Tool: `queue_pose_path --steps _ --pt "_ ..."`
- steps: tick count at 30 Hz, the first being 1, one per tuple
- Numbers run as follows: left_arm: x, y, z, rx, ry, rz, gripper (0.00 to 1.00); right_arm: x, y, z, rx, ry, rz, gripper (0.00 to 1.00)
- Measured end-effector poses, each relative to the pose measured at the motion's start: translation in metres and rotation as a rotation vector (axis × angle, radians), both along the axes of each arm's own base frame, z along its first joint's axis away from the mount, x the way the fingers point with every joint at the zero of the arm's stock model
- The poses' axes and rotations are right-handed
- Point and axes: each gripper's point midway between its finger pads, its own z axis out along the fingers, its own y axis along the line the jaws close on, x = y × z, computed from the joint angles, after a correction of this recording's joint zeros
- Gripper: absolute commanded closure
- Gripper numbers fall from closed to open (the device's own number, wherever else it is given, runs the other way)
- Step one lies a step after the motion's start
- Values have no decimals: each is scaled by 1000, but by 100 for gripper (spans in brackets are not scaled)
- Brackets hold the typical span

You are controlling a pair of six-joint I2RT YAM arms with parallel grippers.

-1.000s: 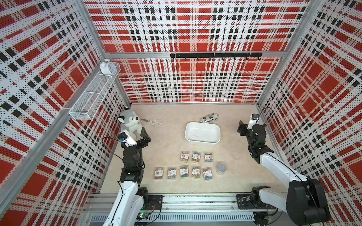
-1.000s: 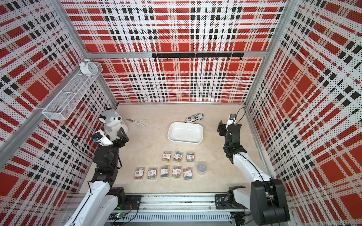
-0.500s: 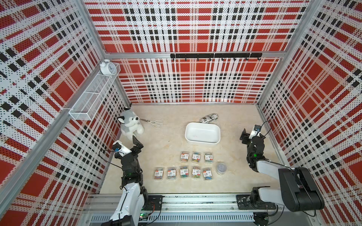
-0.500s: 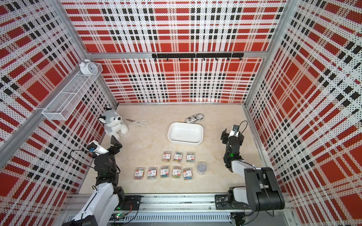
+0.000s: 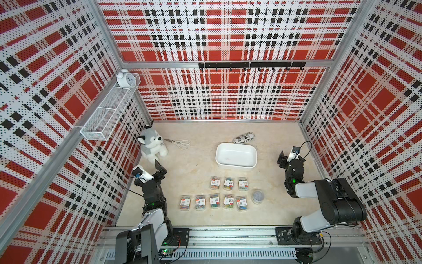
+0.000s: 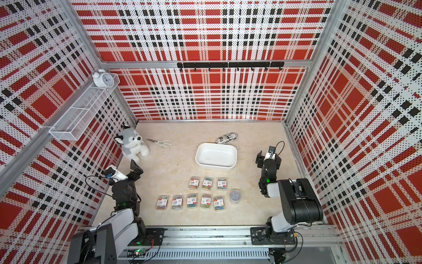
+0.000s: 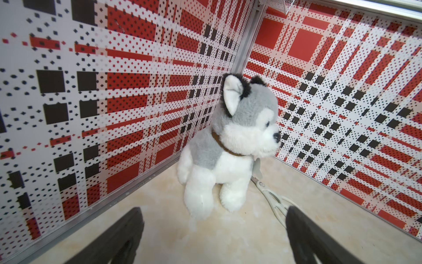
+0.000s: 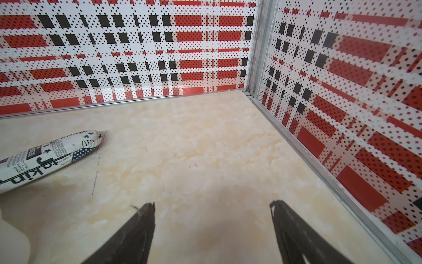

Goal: Take the paper clips out of the storage box
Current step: Reset both arms

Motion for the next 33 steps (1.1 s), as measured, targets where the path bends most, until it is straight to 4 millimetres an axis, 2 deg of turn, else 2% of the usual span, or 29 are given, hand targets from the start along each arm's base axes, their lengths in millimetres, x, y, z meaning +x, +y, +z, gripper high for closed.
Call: queue_pose_path --steps 4,7,17,24,26,33 --pt "5 -1 -8 6 24 -7 2 0 1 0 1 -2 8 11" --pt "12 -4 -9 16 31 -21 2 1 2 1 2 -3 9 0" --pt "47 -44 2 93 32 -128 2 1 2 1 1 -5 12 0" --pt "67 -63 -16 134 92 -137 2 -3 4 1 5 -41 33 0" --pt "68 -65 -17 148 93 -134 2 -6 4 -4 4 -30 33 0" --pt "67 -62 -13 171 55 -107 2 -5 4 3 3 -66 35 0"
